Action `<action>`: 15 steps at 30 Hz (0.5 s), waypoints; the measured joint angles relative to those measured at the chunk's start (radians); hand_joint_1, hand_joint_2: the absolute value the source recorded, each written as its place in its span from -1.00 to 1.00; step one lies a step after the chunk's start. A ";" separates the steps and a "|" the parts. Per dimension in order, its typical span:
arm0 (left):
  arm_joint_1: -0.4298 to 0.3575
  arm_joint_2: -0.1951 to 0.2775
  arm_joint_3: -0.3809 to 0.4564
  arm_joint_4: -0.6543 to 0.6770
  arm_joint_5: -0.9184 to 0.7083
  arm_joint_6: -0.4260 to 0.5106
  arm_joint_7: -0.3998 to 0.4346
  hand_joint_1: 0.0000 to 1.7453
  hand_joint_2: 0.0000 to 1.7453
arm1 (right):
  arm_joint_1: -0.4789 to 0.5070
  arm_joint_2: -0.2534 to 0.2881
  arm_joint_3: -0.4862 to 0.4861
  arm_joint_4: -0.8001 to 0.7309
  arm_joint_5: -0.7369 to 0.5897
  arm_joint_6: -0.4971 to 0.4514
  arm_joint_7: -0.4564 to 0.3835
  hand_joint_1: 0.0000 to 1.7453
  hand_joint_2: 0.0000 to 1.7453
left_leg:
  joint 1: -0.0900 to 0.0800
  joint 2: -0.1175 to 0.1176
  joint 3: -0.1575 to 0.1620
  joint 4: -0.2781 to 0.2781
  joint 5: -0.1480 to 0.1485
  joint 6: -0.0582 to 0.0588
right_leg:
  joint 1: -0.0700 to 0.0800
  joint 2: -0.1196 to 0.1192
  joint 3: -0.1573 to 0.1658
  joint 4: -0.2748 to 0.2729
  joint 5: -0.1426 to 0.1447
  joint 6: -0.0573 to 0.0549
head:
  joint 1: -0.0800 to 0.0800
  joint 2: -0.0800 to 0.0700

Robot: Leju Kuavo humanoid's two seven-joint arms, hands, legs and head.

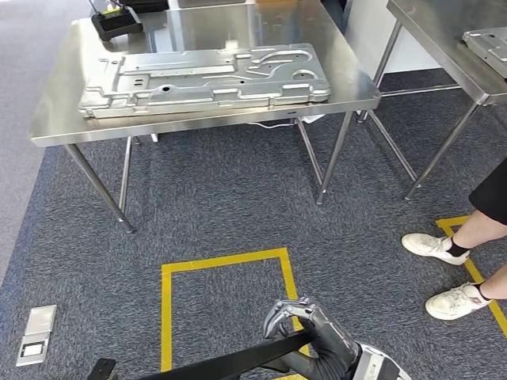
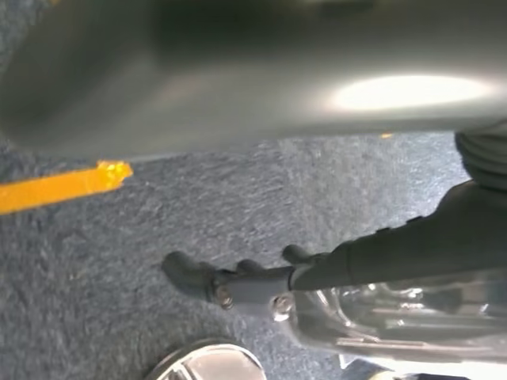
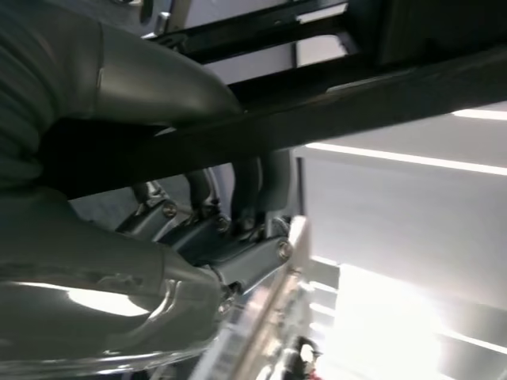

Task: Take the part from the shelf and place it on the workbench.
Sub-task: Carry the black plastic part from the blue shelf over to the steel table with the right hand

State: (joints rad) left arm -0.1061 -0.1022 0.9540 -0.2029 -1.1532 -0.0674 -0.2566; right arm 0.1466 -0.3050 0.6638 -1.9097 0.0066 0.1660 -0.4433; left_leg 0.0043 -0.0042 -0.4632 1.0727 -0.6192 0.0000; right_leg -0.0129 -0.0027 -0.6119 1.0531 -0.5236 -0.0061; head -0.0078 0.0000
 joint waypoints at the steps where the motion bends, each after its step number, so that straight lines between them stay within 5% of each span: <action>1: -0.002 0.000 0.000 0.000 0.000 0.000 -0.001 -1.00 1.00 | 0.000 0.000 -0.001 -0.002 0.000 -0.001 0.000 1.00 1.00 | 0.001 0.000 -0.024 0.047 -0.006 -0.004 | -0.003 0.000 0.015 -0.004 -0.007 -0.004 | -0.002 0.000; 4: -0.004 0.000 0.000 0.000 0.001 0.000 -0.001 -1.00 1.00 | 0.003 0.000 -0.002 -0.004 0.002 -0.004 0.000 1.00 1.00 | 0.005 0.000 -0.140 0.202 -0.069 -0.017 | -0.005 0.002 0.048 -0.008 -0.035 -0.008 | -0.004 0.000; 6: -0.001 -0.001 0.000 0.000 0.002 0.000 -0.001 -1.00 1.00 | 0.006 0.000 -0.003 -0.004 0.004 -0.007 0.000 1.00 1.00 | 0.005 0.000 -0.185 0.211 -0.083 -0.019 | -0.004 0.004 0.076 -0.008 -0.057 -0.007 | -0.004 0.000; 7: 0.000 -0.001 0.000 0.000 0.002 0.000 -0.001 -1.00 1.00 | 0.007 0.000 -0.003 -0.005 0.004 -0.008 0.000 1.00 1.00 | 0.005 0.000 -0.190 0.174 -0.056 -0.016 | -0.004 0.004 0.093 -0.008 -0.069 -0.006 | -0.004 0.000; 9: 0.001 0.000 0.000 0.000 0.002 0.000 -0.001 -1.00 1.00 | 0.007 0.000 -0.003 -0.006 0.005 -0.009 0.000 1.00 1.00 | 0.001 -0.001 -0.187 0.074 0.050 -0.005 | -0.004 0.006 0.124 -0.008 -0.092 0.000 | -0.004 0.000; 11: 0.002 0.001 0.000 0.000 0.002 0.000 -0.001 -1.00 1.00 | 0.007 0.000 -0.004 -0.009 0.001 -0.010 0.000 1.00 1.00 | -0.007 -0.001 -0.184 0.017 0.111 0.006 | -0.006 0.008 0.136 -0.012 -0.107 0.010 | -0.004 0.000; 15: -0.004 0.001 0.000 0.000 0.002 0.000 -0.002 -1.00 1.00 | 0.005 0.001 -0.006 -0.016 -0.005 -0.008 0.000 1.00 1.00 | -0.008 -0.001 -0.165 -0.007 0.102 0.026 | -0.007 0.007 0.149 -0.022 -0.125 0.034 | -0.005 0.000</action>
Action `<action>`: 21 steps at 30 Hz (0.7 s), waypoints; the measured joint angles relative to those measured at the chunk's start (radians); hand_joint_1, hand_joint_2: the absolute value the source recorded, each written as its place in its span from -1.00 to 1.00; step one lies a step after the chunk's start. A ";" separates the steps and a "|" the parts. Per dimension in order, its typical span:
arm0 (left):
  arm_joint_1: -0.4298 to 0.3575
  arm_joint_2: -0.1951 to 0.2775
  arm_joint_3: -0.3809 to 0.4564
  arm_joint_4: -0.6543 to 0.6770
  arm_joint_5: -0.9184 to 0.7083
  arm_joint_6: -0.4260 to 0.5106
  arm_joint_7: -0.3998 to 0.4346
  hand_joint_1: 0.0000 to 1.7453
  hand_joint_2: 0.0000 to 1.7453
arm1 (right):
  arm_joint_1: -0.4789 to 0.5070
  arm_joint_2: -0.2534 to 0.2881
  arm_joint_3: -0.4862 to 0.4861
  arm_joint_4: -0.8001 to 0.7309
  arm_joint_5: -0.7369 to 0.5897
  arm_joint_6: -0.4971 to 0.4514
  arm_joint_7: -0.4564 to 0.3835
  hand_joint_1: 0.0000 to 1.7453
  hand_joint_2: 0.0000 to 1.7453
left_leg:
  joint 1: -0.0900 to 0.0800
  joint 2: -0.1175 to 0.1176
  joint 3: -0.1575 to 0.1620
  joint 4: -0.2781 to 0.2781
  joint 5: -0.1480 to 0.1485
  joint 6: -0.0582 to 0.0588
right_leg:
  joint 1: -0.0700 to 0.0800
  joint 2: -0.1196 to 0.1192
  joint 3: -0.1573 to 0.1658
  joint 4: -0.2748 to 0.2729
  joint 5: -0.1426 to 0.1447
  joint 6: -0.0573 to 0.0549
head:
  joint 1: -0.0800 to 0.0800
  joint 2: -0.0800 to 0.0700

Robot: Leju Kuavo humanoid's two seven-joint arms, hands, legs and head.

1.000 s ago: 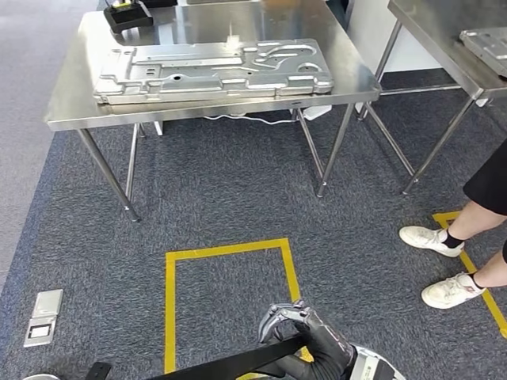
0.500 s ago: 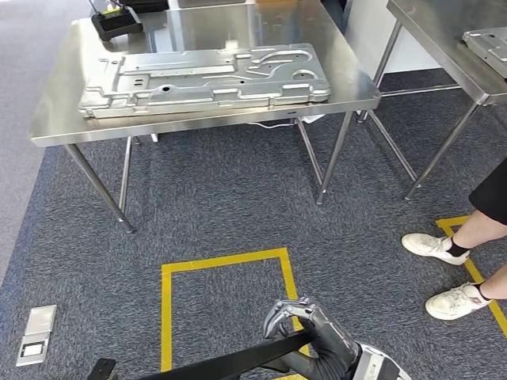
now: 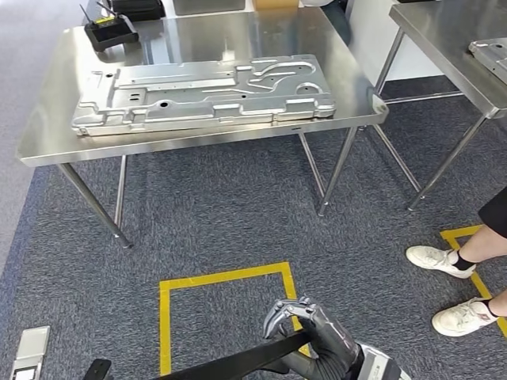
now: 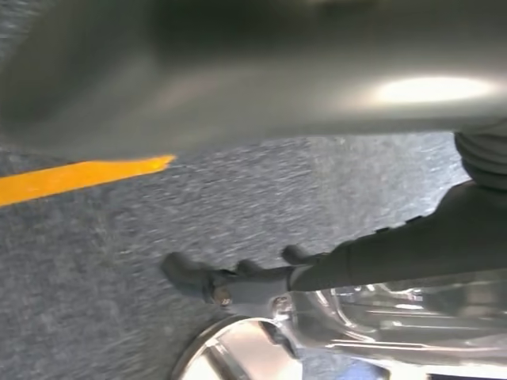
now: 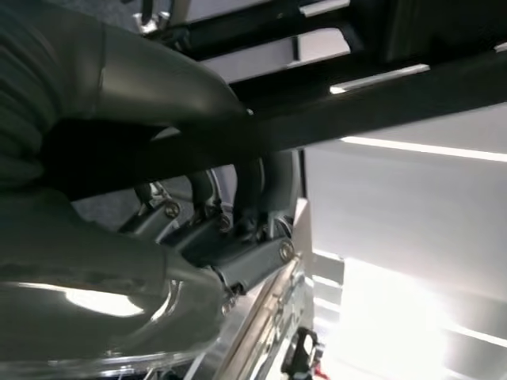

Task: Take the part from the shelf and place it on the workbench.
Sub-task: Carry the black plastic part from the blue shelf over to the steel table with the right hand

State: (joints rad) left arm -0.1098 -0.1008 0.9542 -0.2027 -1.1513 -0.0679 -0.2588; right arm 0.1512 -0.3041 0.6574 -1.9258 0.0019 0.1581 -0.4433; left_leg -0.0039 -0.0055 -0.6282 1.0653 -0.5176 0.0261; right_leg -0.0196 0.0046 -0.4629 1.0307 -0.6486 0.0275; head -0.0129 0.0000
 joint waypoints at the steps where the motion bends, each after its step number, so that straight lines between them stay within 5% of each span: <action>1: -0.001 0.000 0.000 0.000 0.000 0.000 0.000 -1.00 1.00 | -0.001 0.000 -0.001 -0.002 0.004 -0.001 0.000 1.00 1.00 | 0.003 0.000 0.011 -0.009 -0.002 0.006 | 0.000 -0.001 -0.010 0.026 -0.013 0.004 | 0.001 0.000; 5: -0.006 -0.002 0.000 0.000 0.000 0.000 -0.001 -1.00 1.00 | -0.002 0.000 -0.004 -0.002 0.018 -0.009 0.003 1.00 1.00 | 0.006 0.001 0.049 -0.020 -0.027 0.018 | -0.001 -0.001 -0.163 0.256 -0.071 0.013 | 0.002 0.000; 7: -0.005 -0.003 0.000 0.000 0.000 0.000 -0.001 -1.00 1.00 | -0.002 0.000 -0.006 -0.001 0.020 -0.010 0.004 1.00 1.00 | 0.007 -0.001 0.075 -0.020 -0.046 0.014 | 0.000 -0.001 -0.193 0.243 -0.007 0.016 | 0.002 0.000; 9: -0.005 -0.003 0.000 0.000 0.001 0.000 -0.001 -1.00 1.00 | -0.001 0.000 -0.009 -0.001 0.021 -0.012 0.005 1.00 1.00 | 0.007 -0.003 0.101 -0.020 -0.066 0.008 | 0.001 -0.001 -0.172 0.134 0.091 0.014 | 0.002 0.000; 11: -0.008 -0.004 0.000 0.001 0.003 0.000 -0.001 -1.00 1.00 | 0.001 -0.001 -0.012 -0.001 0.022 -0.015 0.008 1.00 1.00 | 0.006 -0.005 0.109 -0.019 -0.079 -0.002 | 0.006 -0.001 -0.152 0.060 0.123 0.004 | 0.003 0.000; 16: -0.012 -0.006 0.000 0.001 0.008 0.000 -0.003 -1.00 1.00 | 0.006 -0.002 -0.021 -0.007 0.024 -0.021 0.015 1.00 1.00 | 0.007 -0.003 0.100 0.003 -0.103 -0.026 | 0.002 -0.002 -0.130 0.024 0.099 -0.023 | 0.004 0.000; 19: -0.011 -0.006 0.000 0.001 0.009 0.000 -0.004 -1.00 1.00 | 0.007 -0.002 -0.022 -0.009 0.025 -0.023 0.016 1.00 1.00 | 0.012 -0.002 0.003 0.177 -0.168 -0.039 | -0.001 -0.006 -0.110 0.020 0.085 -0.035 | 0.003 0.000; 21: -0.008 -0.006 0.000 0.001 0.009 0.000 -0.004 -1.00 1.00 | 0.009 -0.003 -0.022 -0.009 0.028 -0.024 0.018 1.00 1.00 | 0.013 -0.002 -0.057 0.253 -0.166 -0.041 | 0.000 -0.006 -0.094 0.020 0.072 -0.036 | 0.003 0.000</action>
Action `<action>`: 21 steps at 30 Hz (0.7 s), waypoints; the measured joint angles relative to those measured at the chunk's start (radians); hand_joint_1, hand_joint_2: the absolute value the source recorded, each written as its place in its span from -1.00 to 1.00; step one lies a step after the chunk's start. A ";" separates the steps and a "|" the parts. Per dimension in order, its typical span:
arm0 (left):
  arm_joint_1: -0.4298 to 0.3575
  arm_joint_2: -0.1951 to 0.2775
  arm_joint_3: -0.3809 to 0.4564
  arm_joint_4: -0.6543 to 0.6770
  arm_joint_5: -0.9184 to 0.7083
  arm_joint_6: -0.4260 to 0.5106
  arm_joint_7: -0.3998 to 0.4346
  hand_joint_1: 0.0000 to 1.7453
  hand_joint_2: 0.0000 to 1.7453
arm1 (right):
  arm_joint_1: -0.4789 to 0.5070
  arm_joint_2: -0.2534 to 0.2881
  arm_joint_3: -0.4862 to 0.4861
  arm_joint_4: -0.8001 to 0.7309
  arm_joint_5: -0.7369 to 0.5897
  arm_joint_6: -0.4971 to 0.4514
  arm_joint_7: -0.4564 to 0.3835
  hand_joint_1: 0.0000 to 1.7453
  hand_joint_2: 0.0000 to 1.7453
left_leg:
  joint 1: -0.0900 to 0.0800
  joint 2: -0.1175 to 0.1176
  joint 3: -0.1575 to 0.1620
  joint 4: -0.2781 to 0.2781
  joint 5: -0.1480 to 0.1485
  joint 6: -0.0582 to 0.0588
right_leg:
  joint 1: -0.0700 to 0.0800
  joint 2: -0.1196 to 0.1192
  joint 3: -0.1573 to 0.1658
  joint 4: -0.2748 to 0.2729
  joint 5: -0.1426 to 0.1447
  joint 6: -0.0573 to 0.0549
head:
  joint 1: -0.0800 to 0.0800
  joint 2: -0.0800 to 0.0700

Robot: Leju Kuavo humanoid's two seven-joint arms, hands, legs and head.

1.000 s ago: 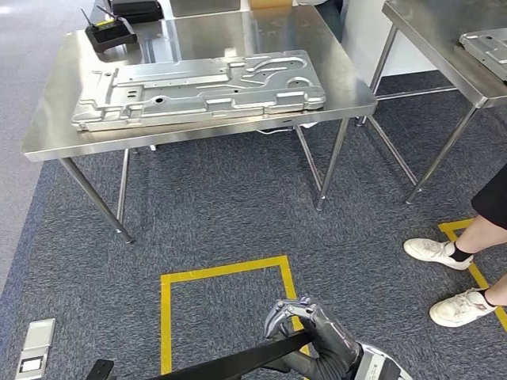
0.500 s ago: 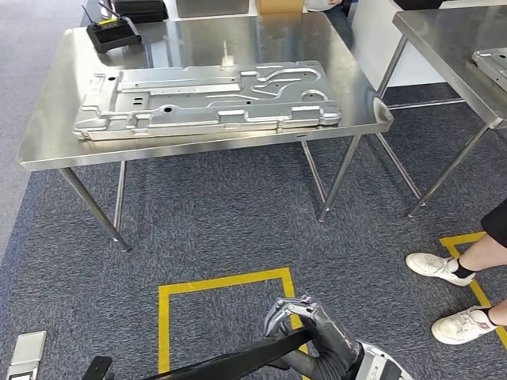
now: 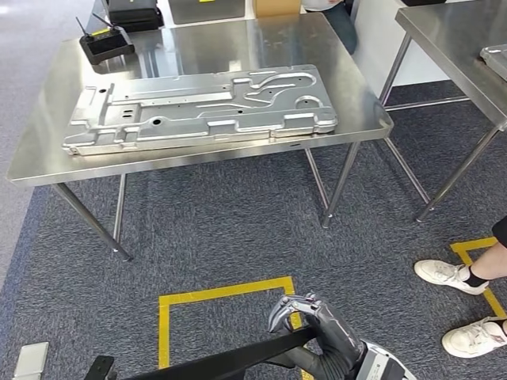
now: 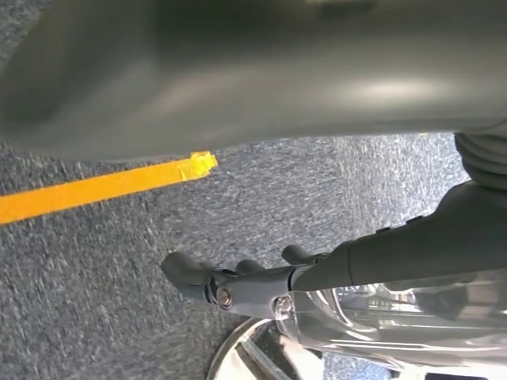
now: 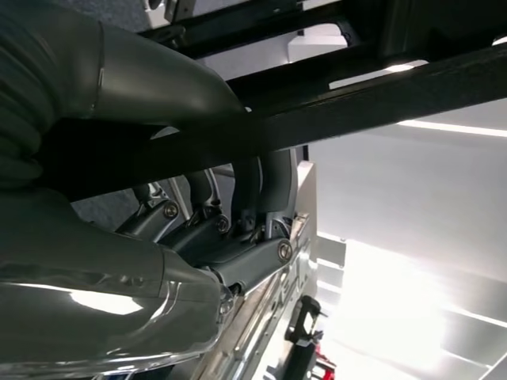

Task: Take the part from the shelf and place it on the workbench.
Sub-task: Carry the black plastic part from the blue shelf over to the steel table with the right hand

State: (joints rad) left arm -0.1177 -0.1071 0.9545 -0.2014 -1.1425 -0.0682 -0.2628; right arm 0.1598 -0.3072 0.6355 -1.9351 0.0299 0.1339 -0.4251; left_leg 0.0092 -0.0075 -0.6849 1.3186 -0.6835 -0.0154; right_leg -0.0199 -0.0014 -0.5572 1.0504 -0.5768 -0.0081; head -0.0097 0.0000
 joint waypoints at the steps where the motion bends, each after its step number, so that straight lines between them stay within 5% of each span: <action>1: 0.001 0.000 0.000 0.000 0.000 0.000 0.000 -1.00 1.00 | 0.001 0.000 0.000 0.000 0.001 -0.001 0.001 1.00 1.00 | 0.000 0.000 -0.004 -0.018 0.034 0.001 | 0.000 0.001 0.011 0.000 -0.008 0.001 | 0.000 0.000; 3: 0.002 -0.001 0.000 0.000 0.000 -0.002 0.000 -1.00 1.00 | 0.002 -0.001 0.000 -0.001 0.002 -0.003 0.001 1.00 1.00 | -0.001 0.001 0.027 -0.126 0.124 0.009 | 0.000 0.003 0.036 -0.002 -0.025 0.005 | 0.000 0.000; 5: 0.002 -0.001 0.000 0.000 0.000 -0.002 -0.001 -1.00 1.00 | 0.003 -0.002 0.000 -0.002 0.003 -0.006 0.002 1.00 1.00 | -0.007 0.002 0.057 -0.205 0.164 0.023 | 0.001 0.005 0.048 -0.003 -0.037 0.014 | 0.000 0.000; 10: 0.002 -0.002 0.000 0.001 0.000 -0.003 -0.003 -1.00 1.00 | 0.006 -0.008 -0.001 -0.008 0.004 -0.010 0.003 1.00 1.00 | -0.005 0.003 0.089 -0.260 0.134 0.044 | 0.002 0.003 0.044 0.007 -0.054 0.042 | -0.001 0.000; 12: 0.002 -0.003 0.000 0.001 0.000 -0.003 -0.003 -1.00 1.00 | 0.006 -0.012 -0.001 -0.010 0.005 -0.013 0.002 1.00 1.00 | -0.001 0.004 0.108 -0.271 0.127 0.050 | 0.002 0.003 -0.003 0.099 -0.090 0.047 | -0.001 0.000; 14: 0.002 -0.003 0.000 0.001 0.001 -0.003 -0.004 -1.00 1.00 | 0.010 -0.016 -0.001 -0.010 0.005 -0.017 0.002 1.00 1.00 | -0.001 0.004 0.124 -0.272 0.115 0.054 | 0.001 0.003 -0.084 0.222 -0.121 0.052 | -0.001 0.000; 16: 0.003 -0.003 0.000 0.001 0.002 -0.003 -0.004 -1.00 1.00 | 0.014 -0.020 -0.001 -0.010 0.005 -0.020 0.002 1.00 1.00 | 0.000 0.003 0.145 -0.272 0.100 0.054 | 0.001 0.003 -0.125 0.247 -0.085 0.057 | -0.001 0.000; 19: 0.003 -0.003 0.000 0.001 0.003 -0.003 -0.006 -1.00 1.00 | 0.014 -0.025 -0.001 -0.010 0.005 -0.023 0.002 1.00 1.00 | 0.001 0.001 0.180 -0.271 0.072 0.043 | 0.004 0.002 -0.087 0.099 0.038 0.058 | -0.001 0.000; 21: 0.002 -0.003 0.000 0.001 0.003 -0.003 -0.006 -1.00 1.00 | 0.015 -0.027 0.000 -0.012 0.005 -0.025 0.002 1.00 1.00 | -0.001 0.000 0.185 -0.272 0.061 0.033 | 0.008 0.003 -0.067 0.043 0.046 0.048 | -0.001 0.000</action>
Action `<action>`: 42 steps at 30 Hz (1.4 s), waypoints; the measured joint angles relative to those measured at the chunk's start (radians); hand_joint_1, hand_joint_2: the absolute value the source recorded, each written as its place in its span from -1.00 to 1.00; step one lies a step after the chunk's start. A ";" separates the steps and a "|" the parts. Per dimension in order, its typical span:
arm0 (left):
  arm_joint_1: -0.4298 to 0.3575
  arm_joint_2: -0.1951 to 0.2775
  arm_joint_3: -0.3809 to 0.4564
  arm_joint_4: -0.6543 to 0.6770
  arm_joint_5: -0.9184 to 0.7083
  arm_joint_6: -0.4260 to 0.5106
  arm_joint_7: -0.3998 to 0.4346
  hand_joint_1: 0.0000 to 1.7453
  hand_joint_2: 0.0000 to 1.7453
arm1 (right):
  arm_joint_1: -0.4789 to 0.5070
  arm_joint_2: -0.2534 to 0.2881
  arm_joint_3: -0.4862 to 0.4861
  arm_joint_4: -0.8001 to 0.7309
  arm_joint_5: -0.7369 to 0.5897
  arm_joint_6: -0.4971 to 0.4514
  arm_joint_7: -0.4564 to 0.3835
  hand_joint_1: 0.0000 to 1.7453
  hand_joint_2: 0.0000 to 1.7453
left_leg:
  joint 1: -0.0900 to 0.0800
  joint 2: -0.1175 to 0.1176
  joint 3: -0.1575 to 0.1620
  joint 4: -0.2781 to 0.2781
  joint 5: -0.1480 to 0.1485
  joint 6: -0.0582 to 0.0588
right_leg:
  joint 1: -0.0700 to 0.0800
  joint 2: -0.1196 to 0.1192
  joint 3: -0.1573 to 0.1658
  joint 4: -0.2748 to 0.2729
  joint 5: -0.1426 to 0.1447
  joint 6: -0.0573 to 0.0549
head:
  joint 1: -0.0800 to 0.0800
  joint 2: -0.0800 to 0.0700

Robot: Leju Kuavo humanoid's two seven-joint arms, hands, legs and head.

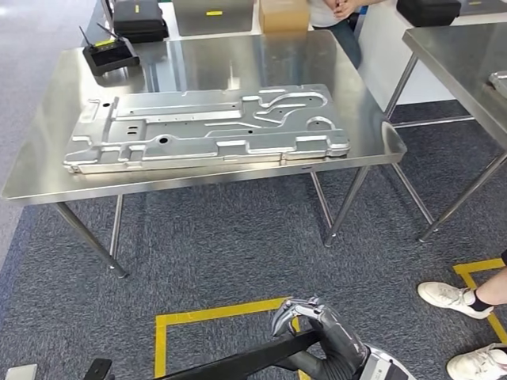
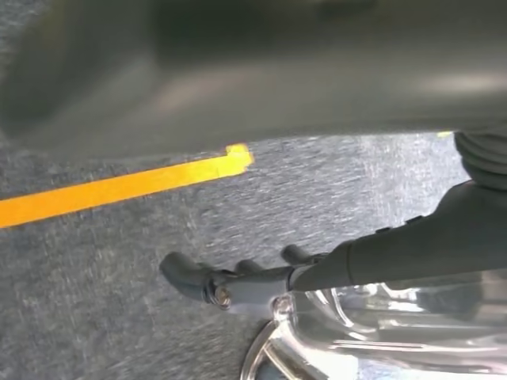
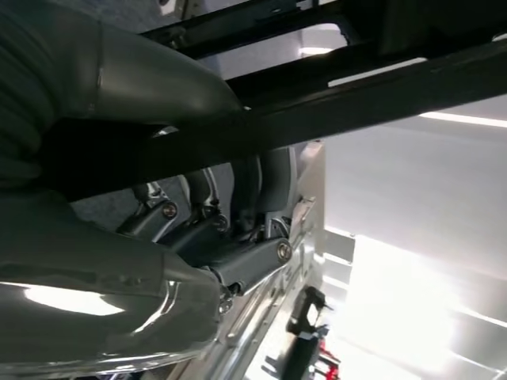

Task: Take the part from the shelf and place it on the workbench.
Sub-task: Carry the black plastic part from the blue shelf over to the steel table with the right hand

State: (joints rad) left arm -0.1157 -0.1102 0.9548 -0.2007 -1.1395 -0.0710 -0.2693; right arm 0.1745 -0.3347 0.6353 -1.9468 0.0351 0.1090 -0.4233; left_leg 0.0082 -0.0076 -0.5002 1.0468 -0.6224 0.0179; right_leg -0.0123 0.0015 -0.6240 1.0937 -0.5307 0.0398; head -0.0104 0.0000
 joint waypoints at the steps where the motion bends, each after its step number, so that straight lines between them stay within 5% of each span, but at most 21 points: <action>1: -0.001 0.000 0.000 0.000 0.000 0.000 0.000 -1.00 1.00 | 0.001 -0.001 0.000 -0.001 0.000 -0.001 0.000 1.00 1.00 | -0.001 0.000 0.000 -0.002 -0.002 -0.004 | 0.002 0.001 0.002 -0.008 -0.009 -0.006 | 0.001 0.000; 5: -0.005 -0.001 0.000 0.000 0.001 0.000 -0.002 -1.00 1.00 | 0.001 -0.002 0.000 -0.004 0.000 -0.004 -0.001 1.00 1.00 | 0.000 0.002 -0.012 0.039 -0.030 -0.020 | -0.006 -0.001 0.027 -0.029 -0.028 -0.032 | 0.000 0.000; 8: -0.002 -0.001 0.000 0.000 0.005 0.000 -0.003 -1.00 1.00 | 0.001 -0.002 0.000 -0.005 0.000 -0.007 -0.002 1.00 1.00 | 0.002 0.003 -0.125 0.222 -0.084 -0.029 | -0.007 -0.004 0.049 -0.032 -0.045 -0.044 | -0.001 0.000; 9: 0.000 -0.001 0.000 0.000 0.006 0.000 -0.003 -1.00 1.00 | 0.002 -0.002 0.000 -0.005 0.000 -0.007 -0.002 1.00 1.00 | 0.002 0.003 -0.160 0.263 -0.082 -0.029 | -0.007 -0.003 0.057 -0.032 -0.052 -0.045 | -0.001 0.000; 11: 0.003 -0.001 0.000 0.000 0.008 0.000 -0.003 -1.00 1.00 | 0.002 -0.002 0.001 -0.005 0.000 -0.009 -0.002 1.00 1.00 | 0.001 0.003 -0.178 0.234 -0.015 -0.023 | -0.006 0.000 0.080 -0.032 -0.068 -0.044 | -0.001 0.000; 13: 0.004 -0.001 0.000 0.000 0.008 0.000 -0.003 -1.00 1.00 | 0.001 -0.002 0.001 -0.005 0.000 -0.012 -0.003 1.00 1.00 | -0.005 0.003 -0.150 0.132 0.071 -0.009 | -0.005 0.001 0.106 -0.035 -0.086 -0.040 | -0.001 0.000; 15: 0.004 -0.001 0.000 0.000 0.009 0.000 -0.003 -1.00 1.00 | 0.000 -0.002 0.001 -0.005 0.001 -0.014 -0.003 1.00 1.00 | -0.015 0.003 -0.129 0.077 0.098 0.008 | -0.007 0.003 0.118 -0.042 -0.095 -0.029 | -0.001 0.000; 20: 0.003 -0.002 0.001 0.000 0.012 0.000 -0.004 -1.00 1.00 | -0.002 -0.003 0.001 -0.007 0.002 -0.016 -0.004 1.00 1.00 | -0.010 0.002 -0.069 -0.008 0.070 0.031 | -0.009 0.000 0.114 -0.010 -0.097 0.003 | -0.002 0.000; 24: 0.004 -0.004 0.001 0.000 0.014 -0.001 -0.005 -1.00 1.00 | -0.002 -0.005 0.002 -0.007 0.004 -0.016 -0.003 1.00 1.00 | -0.006 0.002 -0.032 -0.020 0.051 0.029 | -0.009 0.001 -0.009 0.166 -0.155 0.012 | 0.000 0.000; 25: 0.005 -0.004 0.001 0.000 0.015 -0.002 -0.005 -1.00 1.00 | -0.001 -0.005 0.002 -0.007 0.004 -0.016 -0.003 1.00 1.00 | -0.005 0.002 -0.023 -0.020 0.043 0.027 | -0.009 0.000 -0.030 0.174 -0.140 0.016 | 0.000 0.000; 27: 0.005 -0.005 0.001 0.000 0.015 -0.002 -0.005 -1.00 1.00 | 0.001 -0.006 0.002 -0.007 0.006 -0.016 -0.003 1.00 1.00 | -0.003 0.002 0.004 -0.020 0.024 0.022 | -0.009 0.000 -0.025 0.096 -0.058 0.021 | 0.000 0.000; 29: 0.005 -0.006 0.001 0.000 0.015 -0.002 -0.006 -1.00 1.00 | 0.000 -0.007 0.002 -0.006 0.008 -0.017 -0.002 1.00 1.00 | -0.001 0.002 0.025 -0.023 0.009 0.013 | -0.004 -0.002 0.000 0.005 -0.001 0.018 | 0.001 0.000; 34: 0.003 -0.006 0.001 0.000 0.016 -0.002 -0.009 -1.00 1.00 | 0.005 -0.009 0.002 -0.009 0.013 -0.020 0.000 1.00 1.00 | -0.002 0.003 0.035 -0.008 -0.006 -0.011 | -0.001 -0.001 0.022 -0.035 -0.014 -0.030 | 0.003 0.000; 36: -0.001 -0.007 0.001 0.000 0.016 -0.002 -0.009 -1.00 1.00 | 0.003 -0.009 0.002 -0.010 0.013 -0.020 0.000 1.00 1.00 | -0.001 0.003 0.001 0.065 -0.025 -0.019 | -0.006 -0.001 0.040 -0.042 -0.022 -0.041 | 0.001 0.000; 39: -0.002 -0.008 0.001 0.000 0.016 -0.002 -0.009 -1.00 1.00 | 0.003 -0.009 0.002 -0.010 0.013 -0.020 0.000 1.00 1.00 | 0.002 0.003 -0.118 0.233 -0.081 -0.029 | -0.006 0.000 0.059 -0.043 -0.041 -0.048 | -0.001 0.000; 40: 0.000 -0.008 0.001 0.000 0.016 -0.002 -0.009 -1.00 1.00 | 0.004 -0.009 0.002 -0.010 0.013 -0.020 0.000 1.00 1.00 | 0.001 0.003 -0.144 0.252 -0.077 -0.029 | -0.006 0.001 0.068 -0.043 -0.048 -0.048 | -0.001 0.000; 42: 0.002 -0.008 0.002 0.000 0.017 -0.002 -0.009 -1.00 1.00 | 0.003 -0.009 0.001 -0.010 0.015 -0.022 0.000 1.00 1.00 | 0.000 0.004 -0.152 0.193 -0.005 -0.023 | -0.004 0.002 0.093 -0.044 -0.066 -0.046 | -0.001 0.000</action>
State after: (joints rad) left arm -0.1142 -0.1179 0.9564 -0.2007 -1.1221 -0.0729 -0.2787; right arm 0.1779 -0.3441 0.6366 -1.9573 0.0500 0.0866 -0.4237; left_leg 0.0081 -0.0041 -0.6519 1.2397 -0.6274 -0.0048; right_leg -0.0166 0.0033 -0.5306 1.0502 -0.5965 -0.0063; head -0.0111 0.0000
